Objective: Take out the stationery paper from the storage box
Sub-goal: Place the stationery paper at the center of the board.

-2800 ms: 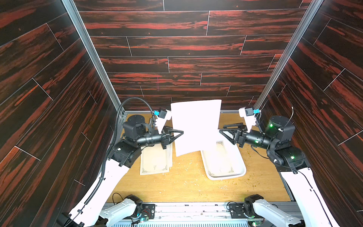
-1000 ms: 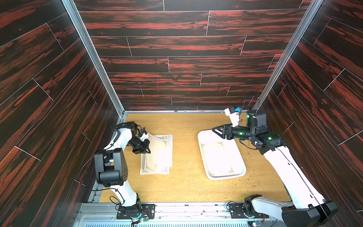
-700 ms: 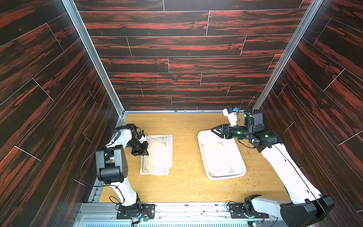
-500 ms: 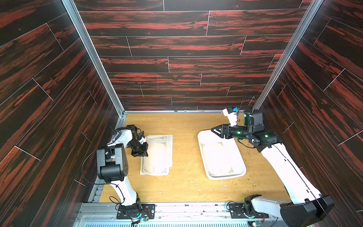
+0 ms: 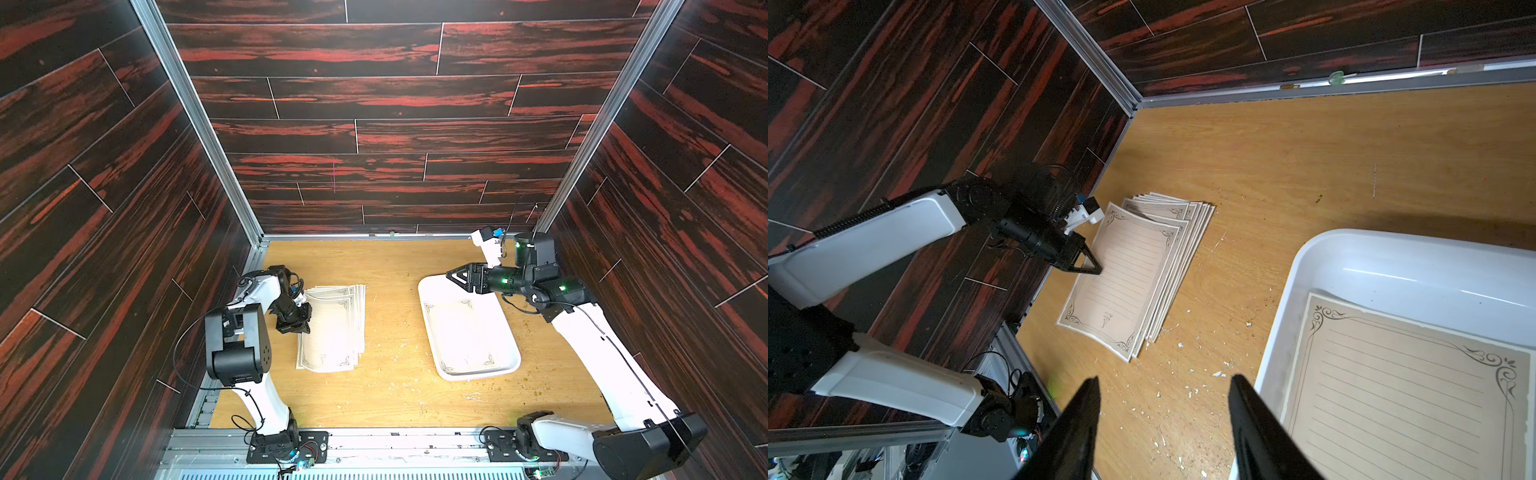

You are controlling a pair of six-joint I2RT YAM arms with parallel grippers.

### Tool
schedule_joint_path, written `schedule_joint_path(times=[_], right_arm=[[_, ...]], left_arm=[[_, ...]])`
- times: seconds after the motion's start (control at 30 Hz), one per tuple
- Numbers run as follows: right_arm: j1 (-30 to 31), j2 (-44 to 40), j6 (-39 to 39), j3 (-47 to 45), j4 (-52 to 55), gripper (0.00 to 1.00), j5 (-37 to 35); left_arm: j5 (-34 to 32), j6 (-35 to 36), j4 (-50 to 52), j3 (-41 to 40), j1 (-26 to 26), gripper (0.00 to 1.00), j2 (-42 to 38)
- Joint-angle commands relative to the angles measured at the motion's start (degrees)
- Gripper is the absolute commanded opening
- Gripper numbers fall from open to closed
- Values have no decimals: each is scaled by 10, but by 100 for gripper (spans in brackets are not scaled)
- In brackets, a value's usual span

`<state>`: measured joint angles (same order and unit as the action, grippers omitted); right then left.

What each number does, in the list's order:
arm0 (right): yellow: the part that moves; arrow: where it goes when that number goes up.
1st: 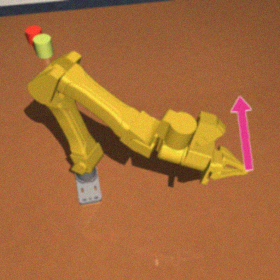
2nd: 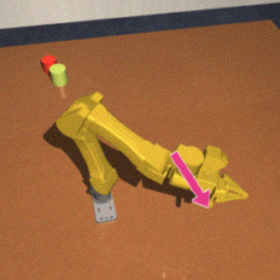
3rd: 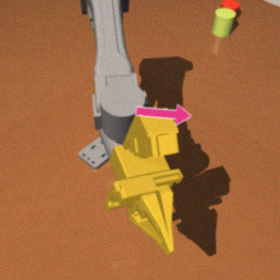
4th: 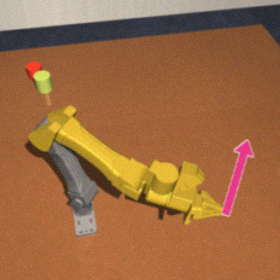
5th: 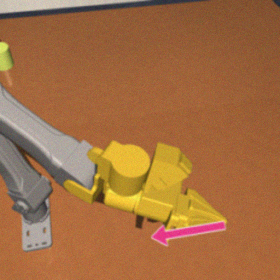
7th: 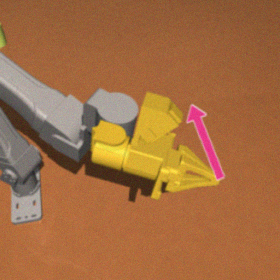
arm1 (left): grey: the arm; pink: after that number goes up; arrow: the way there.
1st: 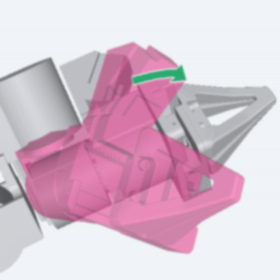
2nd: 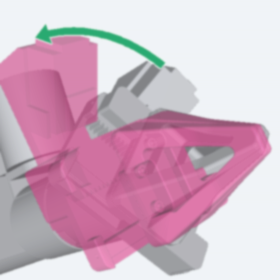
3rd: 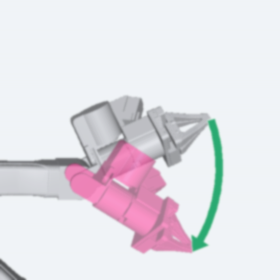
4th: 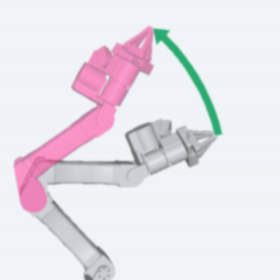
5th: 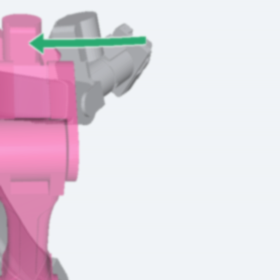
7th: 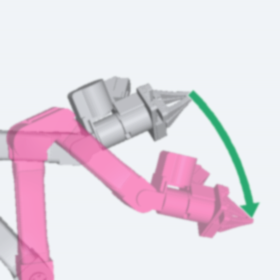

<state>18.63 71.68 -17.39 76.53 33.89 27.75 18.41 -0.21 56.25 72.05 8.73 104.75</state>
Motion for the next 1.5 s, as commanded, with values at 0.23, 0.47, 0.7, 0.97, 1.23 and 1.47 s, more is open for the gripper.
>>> schedule_joint_path(times=[0.23, 0.47, 0.7, 0.97, 1.23, 1.47], right_arm=[[8, 12, -12, 7, -2, 53, 5], [13, 11, -8, 2, -6, 53, -8], [23, 60, -15, 40, -12, 53, 9], [33, 66, -16, 37, -23, 53, -2], [40, 42, 3, 23, -13, 54, -33], [40, 30, 5, 18, -17, 56, -49]], left_arm=[[-10, -6, 5, -3, 3, 0, -17], [10, -10, -3, 1, 3, 1, -19], [-6, -14, -5, 6, 3, 7, -24], [-45, -20, -6, 9, 3, 26, -28], [-110, -31, -25, -6, 3, 50, -63], [-149, -42, -40, -14, 4, 96, -87]])
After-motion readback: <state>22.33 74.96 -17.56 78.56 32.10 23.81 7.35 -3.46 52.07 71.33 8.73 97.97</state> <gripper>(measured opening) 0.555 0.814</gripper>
